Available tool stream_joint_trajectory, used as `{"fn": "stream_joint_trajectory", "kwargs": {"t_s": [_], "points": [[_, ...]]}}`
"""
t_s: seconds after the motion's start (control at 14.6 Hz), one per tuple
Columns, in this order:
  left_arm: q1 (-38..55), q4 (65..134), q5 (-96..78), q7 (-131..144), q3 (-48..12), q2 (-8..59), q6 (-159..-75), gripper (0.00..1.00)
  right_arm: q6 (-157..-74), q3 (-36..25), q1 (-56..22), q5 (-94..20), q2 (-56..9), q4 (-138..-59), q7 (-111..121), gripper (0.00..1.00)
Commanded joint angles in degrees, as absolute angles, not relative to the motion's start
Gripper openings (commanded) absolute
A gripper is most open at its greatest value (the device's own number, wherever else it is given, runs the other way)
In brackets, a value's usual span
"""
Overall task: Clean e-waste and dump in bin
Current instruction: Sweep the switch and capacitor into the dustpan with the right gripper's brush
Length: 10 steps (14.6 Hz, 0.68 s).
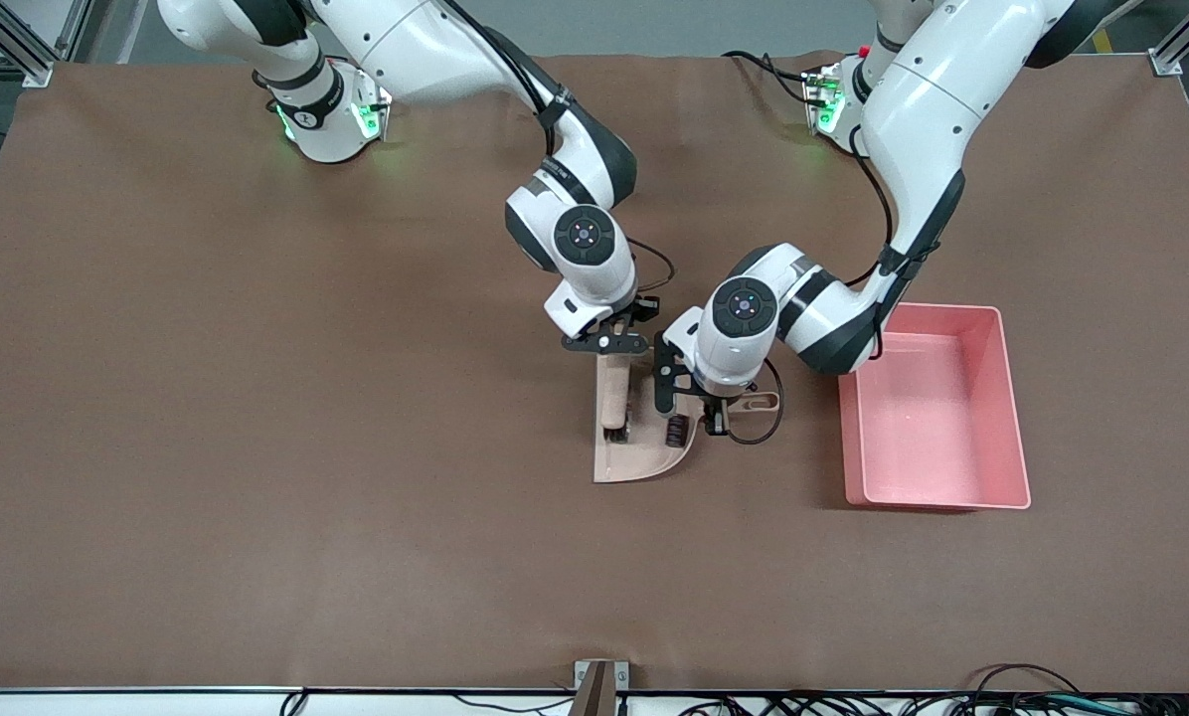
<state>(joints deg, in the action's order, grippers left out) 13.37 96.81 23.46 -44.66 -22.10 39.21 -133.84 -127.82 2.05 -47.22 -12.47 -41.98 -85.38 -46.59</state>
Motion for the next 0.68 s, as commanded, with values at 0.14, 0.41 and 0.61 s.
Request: {"fn": "stream_joint_trajectory", "kwargs": {"t_s": [0.14,0.41,0.61], "points": [[13.27,95.45,25.14,-43.51,-21.88,39.90,-133.07,0.01,-122.62,1.93,-46.85,-15.21,-42.19,-83.06,-46.67,0.00],[13.27,95.45,25.14,-43.33,-21.88,39.90,-133.07,0.00,-117.35,1.93,-44.39,-15.20,-39.91,-82.88,-44.66,0.00],[13.27,95.62,25.14,-43.42,-21.89,39.90,-132.98,0.01,-113.22,2.11,-41.23,-15.38,-37.62,-82.97,-40.71,0.00]]}}
